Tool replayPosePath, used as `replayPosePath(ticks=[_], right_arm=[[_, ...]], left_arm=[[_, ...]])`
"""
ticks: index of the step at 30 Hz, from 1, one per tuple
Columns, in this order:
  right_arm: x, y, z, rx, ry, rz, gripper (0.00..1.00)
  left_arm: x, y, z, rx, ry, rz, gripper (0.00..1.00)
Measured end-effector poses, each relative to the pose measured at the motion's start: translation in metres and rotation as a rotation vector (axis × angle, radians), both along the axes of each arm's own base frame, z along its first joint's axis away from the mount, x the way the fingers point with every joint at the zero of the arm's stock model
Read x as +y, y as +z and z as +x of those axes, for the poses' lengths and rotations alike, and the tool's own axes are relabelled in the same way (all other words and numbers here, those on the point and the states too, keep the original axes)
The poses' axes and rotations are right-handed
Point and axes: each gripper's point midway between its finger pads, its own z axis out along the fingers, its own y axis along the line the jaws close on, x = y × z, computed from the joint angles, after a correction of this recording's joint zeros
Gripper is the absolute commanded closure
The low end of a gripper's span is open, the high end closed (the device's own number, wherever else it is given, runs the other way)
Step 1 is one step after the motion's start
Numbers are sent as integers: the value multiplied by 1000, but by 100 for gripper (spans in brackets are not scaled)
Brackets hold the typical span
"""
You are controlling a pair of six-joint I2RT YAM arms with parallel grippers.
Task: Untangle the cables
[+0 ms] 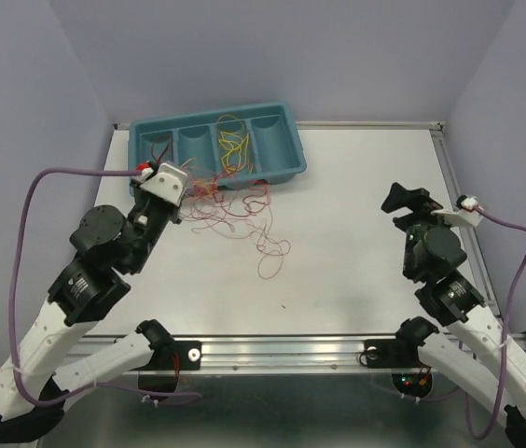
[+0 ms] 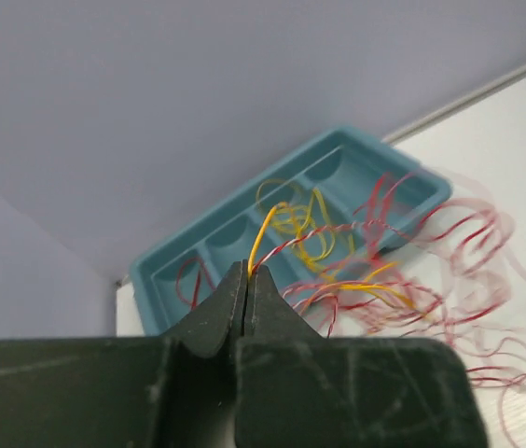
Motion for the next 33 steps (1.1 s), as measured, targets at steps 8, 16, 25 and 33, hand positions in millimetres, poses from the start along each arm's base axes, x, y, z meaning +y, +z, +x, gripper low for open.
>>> replayPosePath(ticks=[8, 16, 25, 33], right_arm=[[124, -53, 31, 167, 616, -314, 14], [227, -106, 18, 159, 1198, -416, 8], [298, -110, -16, -97, 1639, -491, 1], [373, -91, -28, -281, 1825, -537, 56]], left_arm=[[-52, -5, -14, 23, -283, 3, 100], [-69, -26, -5, 92, -315, 54, 100], [-59, 55, -18, -43, -323, -56, 100], [-71, 101, -20, -105, -379, -111, 100]])
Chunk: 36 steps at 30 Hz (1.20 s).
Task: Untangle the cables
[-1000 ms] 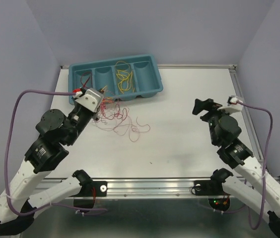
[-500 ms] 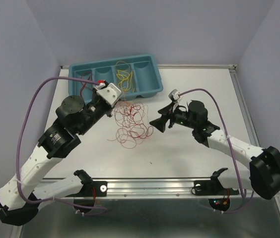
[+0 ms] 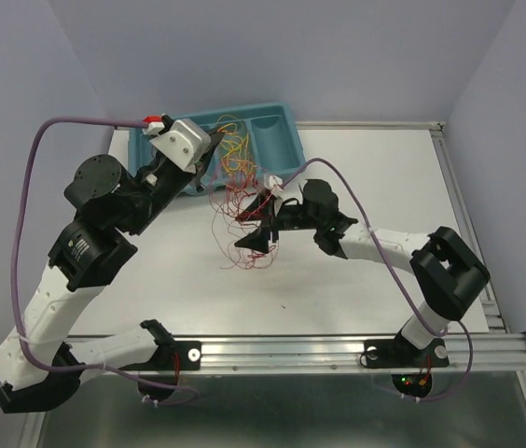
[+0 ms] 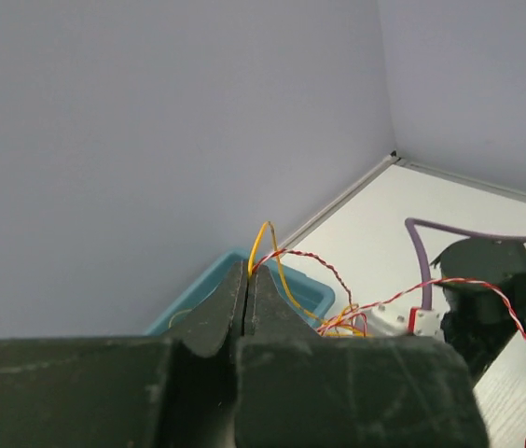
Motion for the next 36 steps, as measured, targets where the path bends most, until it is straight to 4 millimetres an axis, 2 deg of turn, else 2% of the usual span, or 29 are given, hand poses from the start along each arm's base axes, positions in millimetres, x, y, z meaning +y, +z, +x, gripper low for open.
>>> replayPosePath(ticks=[1, 2, 3, 7, 9, 11, 14, 16, 17, 18, 20, 21, 23, 24, 25, 26, 29, 32, 33, 34, 36], right_arm=[[6, 1, -1, 0, 13, 3, 71], [11, 2, -1, -8, 20, 5, 95], [13, 2, 1, 3, 14, 7, 99], [11, 8, 25, 0, -127, 21, 99], [6, 24, 37, -22, -213, 50, 99], [-5, 49, 47, -44, -314, 88, 98], [-28, 79, 66, -31, -508, 122, 98], [-45, 95, 80, -3, -654, 142, 83], [-59, 108, 89, 16, -750, 165, 68], [-73, 113, 96, 37, -847, 172, 68], [-98, 112, 104, 81, -989, 170, 66], [-119, 103, 108, 115, -1095, 151, 64], [-146, 92, 110, 149, -1216, 136, 64], [-162, 85, 108, 165, -1286, 123, 79], [-177, 76, 106, 175, -1350, 105, 85], [-187, 72, 104, 187, -1393, 105, 99], [-221, 57, 99, 198, -1534, 82, 99], [-247, 50, 94, 196, -1650, 86, 99], [-255, 50, 91, 194, -1689, 91, 95], [-260, 50, 90, 194, -1714, 98, 90], [-268, 52, 88, 196, -1744, 116, 90]], left_arm=[[0, 4, 1, -4, 4, -6, 100], [-1, 10, 5, -10, 14, -14, 100], [-1, 17, 10, -18, 34, -23, 100], [12, 48, 27, -63, 153, -49, 100], [28, 62, 35, -100, 255, -48, 100], [45, 77, 38, -143, 346, -68, 100], [74, 94, 33, -197, 462, -90, 100], [90, 97, 28, -217, 522, -92, 100], [97, 95, 26, -228, 547, -94, 100], [105, 93, 23, -238, 575, -99, 100], [118, 90, 17, -259, 615, -117, 100], [122, 90, 15, -263, 629, -129, 100], [133, 93, 7, -282, 646, -161, 100], [138, 94, 3, -290, 654, -176, 100], [142, 97, 0, -298, 658, -194, 100], [146, 102, -4, -310, 660, -221, 100], [150, 108, -10, -324, 653, -255, 100], [159, 116, -20, -339, 645, -307, 100], [160, 117, -21, -340, 646, -314, 100], [161, 119, -22, -342, 642, -325, 100], [157, 118, -21, -339, 623, -327, 100]])
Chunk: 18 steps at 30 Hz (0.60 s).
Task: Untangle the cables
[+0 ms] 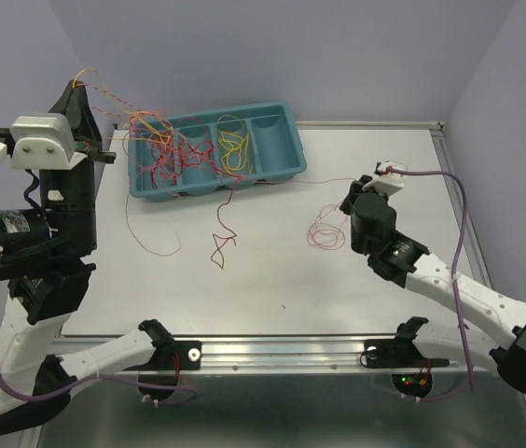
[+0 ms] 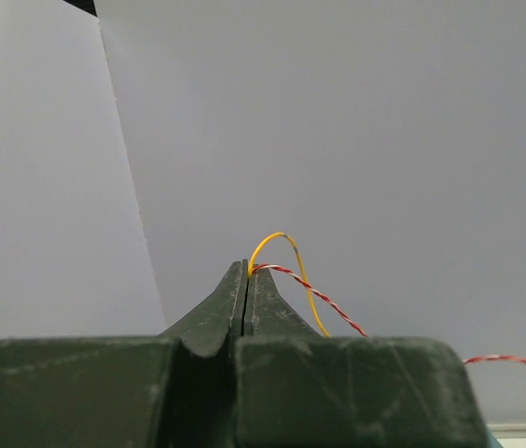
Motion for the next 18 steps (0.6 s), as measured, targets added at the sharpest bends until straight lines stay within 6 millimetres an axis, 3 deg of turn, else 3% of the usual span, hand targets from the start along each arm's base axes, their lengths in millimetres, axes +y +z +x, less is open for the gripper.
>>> replayPosePath(ticks=[1, 2, 6, 9, 12, 18], right_arm=[[0, 1, -1, -2, 6, 2, 91], [3, 2, -1, -3, 26, 3, 100], [0, 0, 0, 0, 3, 2, 99], [-16, -7, 2, 12, -82, -4, 99], [-41, -6, -1, -6, -172, 29, 99], [-96, 5, -41, -110, -333, 137, 99]], left_arm=[[-3, 0, 0, 0, -17, 5, 100], [-7, -1, 1, 1, -34, 10, 100], [-14, -5, 4, 20, -55, 21, 100], [-11, -9, 6, 32, -35, 13, 100], [-2, -33, 10, 77, 27, 22, 100], [33, -108, 18, 214, 296, 76, 100]])
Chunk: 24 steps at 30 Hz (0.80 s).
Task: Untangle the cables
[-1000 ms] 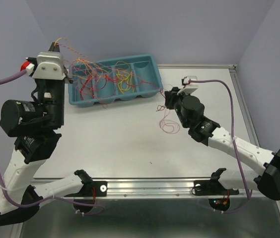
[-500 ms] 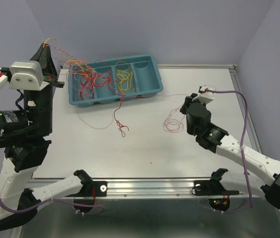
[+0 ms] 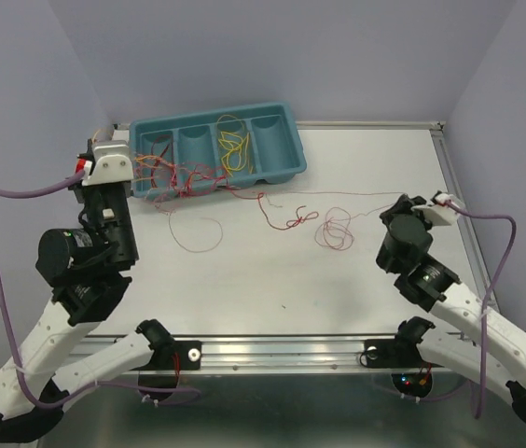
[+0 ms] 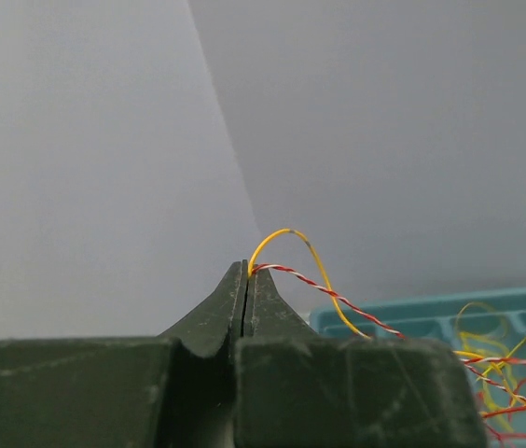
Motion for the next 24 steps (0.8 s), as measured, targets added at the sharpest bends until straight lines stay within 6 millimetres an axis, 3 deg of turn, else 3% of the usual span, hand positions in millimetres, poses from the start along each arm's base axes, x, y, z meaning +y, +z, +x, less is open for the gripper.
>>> replayPosePath(ticks=[3, 10, 13, 15, 17, 20, 22, 24], right_arm=[[-22, 8, -18, -55, -66, 45, 99], [-61, 14, -53, -137, -205, 121, 99], [-68, 16, -59, -150, -226, 134, 99], [-72, 14, -63, -154, -238, 137, 99], [-76, 14, -67, -162, -244, 145, 99], [-81, 17, -73, -179, -247, 160, 99], [-84, 20, -77, -193, -239, 171, 99], [-82, 24, -78, -207, -200, 174, 99]], left_arm=[[20, -21, -8, 55, 99, 31, 100], [54, -6, -37, 5, 137, -81, 100], [42, -9, -28, -1, 98, -94, 100], [14, -27, -2, 48, 71, -42, 100], [-27, -65, 39, 149, 37, 67, 100], [-83, -146, 98, 350, -48, 253, 100], [-117, -226, 129, 540, -143, 386, 100], [-132, -297, 133, 720, -247, 484, 98]])
